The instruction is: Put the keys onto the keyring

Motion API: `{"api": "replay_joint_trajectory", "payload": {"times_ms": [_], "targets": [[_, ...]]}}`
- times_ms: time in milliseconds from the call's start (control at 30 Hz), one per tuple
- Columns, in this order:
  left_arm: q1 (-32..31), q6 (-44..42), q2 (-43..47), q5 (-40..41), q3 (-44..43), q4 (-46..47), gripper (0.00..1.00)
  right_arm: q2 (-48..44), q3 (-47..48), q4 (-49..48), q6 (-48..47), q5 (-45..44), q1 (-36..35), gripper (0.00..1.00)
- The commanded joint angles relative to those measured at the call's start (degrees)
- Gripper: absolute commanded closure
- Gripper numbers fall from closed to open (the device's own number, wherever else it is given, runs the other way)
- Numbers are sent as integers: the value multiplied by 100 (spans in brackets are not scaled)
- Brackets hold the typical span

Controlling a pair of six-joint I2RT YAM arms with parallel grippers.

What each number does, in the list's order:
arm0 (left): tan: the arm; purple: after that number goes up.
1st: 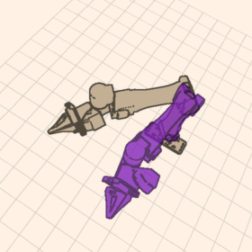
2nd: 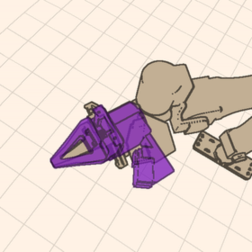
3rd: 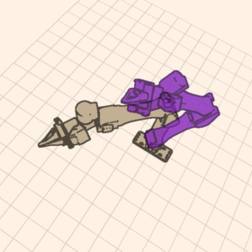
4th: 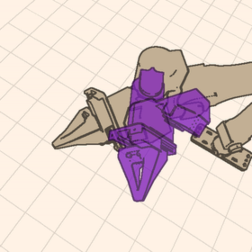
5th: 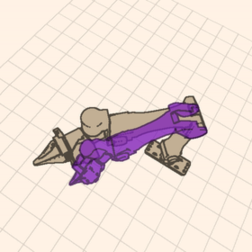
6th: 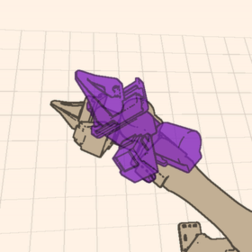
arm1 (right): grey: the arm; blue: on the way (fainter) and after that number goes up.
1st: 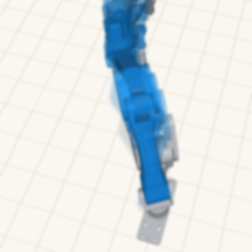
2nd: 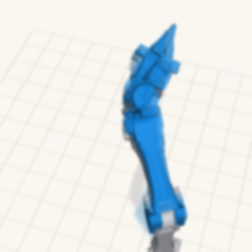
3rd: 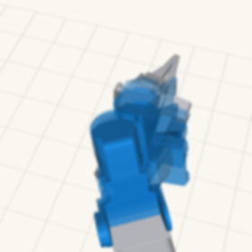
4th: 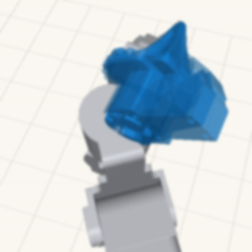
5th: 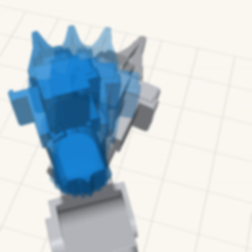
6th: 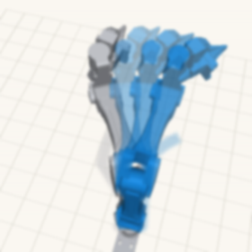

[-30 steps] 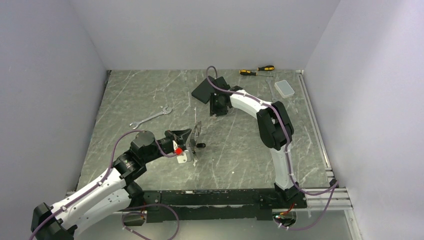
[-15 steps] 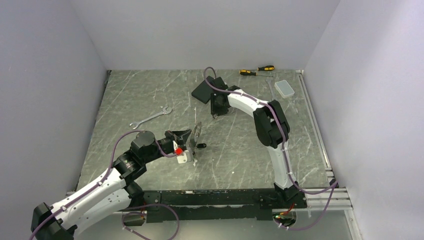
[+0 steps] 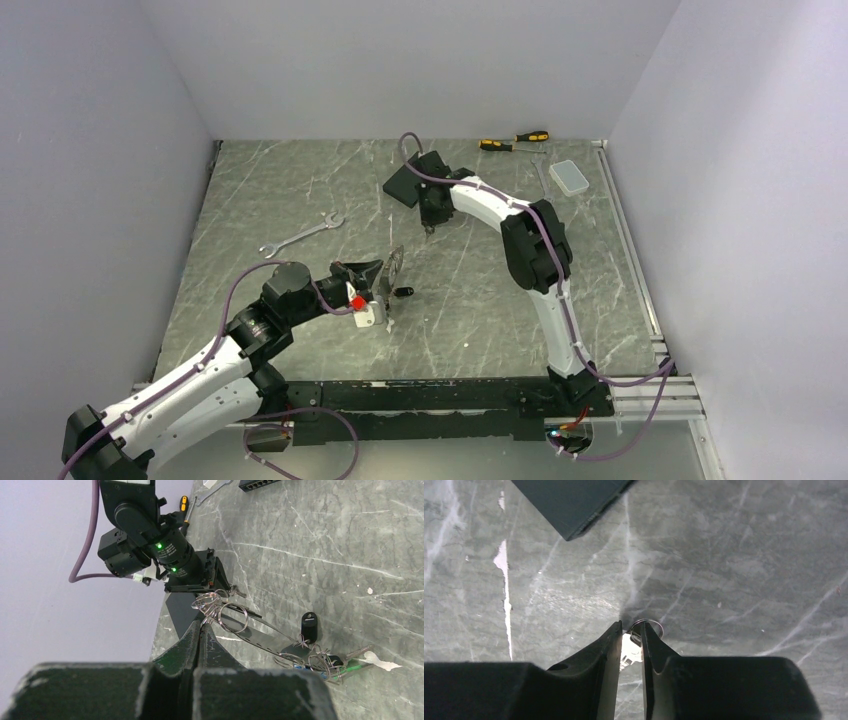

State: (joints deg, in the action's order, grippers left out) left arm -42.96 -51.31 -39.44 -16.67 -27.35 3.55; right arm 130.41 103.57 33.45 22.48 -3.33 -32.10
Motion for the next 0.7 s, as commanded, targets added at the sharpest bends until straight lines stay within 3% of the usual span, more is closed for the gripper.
{"api": "replay_joint_trajectory", "payload": {"times_ms": [0,200,367,667], "targets": [[-32,59,86,-104,-210,302,100,289,359,210,-379,29,-183,78],[-34,43,84,-98,-200,295,100,388,359,164,-892,228,-299,87],[-31,22,90,-87,-194,282,100,149,-37,-73,-1463,305,-386,100],[-40,16,44,-67,-189,295,100,-1395,-1926,-1459,-2190,1164,-440,100]]}}
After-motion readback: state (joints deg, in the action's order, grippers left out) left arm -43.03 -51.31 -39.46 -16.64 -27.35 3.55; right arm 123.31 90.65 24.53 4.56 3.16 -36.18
